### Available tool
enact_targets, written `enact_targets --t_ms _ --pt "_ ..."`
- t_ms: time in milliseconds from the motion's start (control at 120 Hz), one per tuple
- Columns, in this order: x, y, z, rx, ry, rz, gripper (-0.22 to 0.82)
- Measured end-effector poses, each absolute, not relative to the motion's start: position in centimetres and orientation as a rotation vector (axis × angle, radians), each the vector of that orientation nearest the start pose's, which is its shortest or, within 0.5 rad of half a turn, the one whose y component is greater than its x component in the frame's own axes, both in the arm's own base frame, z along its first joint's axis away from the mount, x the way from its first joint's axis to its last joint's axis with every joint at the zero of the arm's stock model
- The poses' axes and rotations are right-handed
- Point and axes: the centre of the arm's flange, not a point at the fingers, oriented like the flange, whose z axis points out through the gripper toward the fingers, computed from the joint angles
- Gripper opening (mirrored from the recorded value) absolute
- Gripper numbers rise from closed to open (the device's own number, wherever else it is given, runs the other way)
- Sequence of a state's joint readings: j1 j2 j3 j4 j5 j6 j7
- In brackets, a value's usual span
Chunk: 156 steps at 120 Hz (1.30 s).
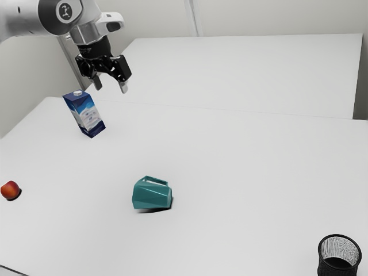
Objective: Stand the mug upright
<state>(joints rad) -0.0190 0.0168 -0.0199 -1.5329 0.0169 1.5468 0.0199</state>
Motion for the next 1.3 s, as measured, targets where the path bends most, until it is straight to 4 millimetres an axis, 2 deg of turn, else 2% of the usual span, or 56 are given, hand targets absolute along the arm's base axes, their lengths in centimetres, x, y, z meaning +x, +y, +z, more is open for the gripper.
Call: enact_targets --t_ms 325,475,567,725,900,1183,1300 --pt "54.6 -1.9 62.6 -3.122 0.092 0.030 0.59" --pt "53.6 -1.5 61.0 -3.122 0.081 0.084 0.59" --pt "53.0 -0.4 60.0 -3.130 0.047 0.111 0.59" --pt "51.3 2.0 56.5 -3.177 -0.052 0.154 0.59" --pt "49.4 3.9 53.1 -3.278 -0.177 0.159 0.59" --pt "47.0 6.9 44.3 -3.474 -0.416 0.160 0.59" --pt "46.4 7.7 41.8 -3.550 -0.490 0.121 0.59"
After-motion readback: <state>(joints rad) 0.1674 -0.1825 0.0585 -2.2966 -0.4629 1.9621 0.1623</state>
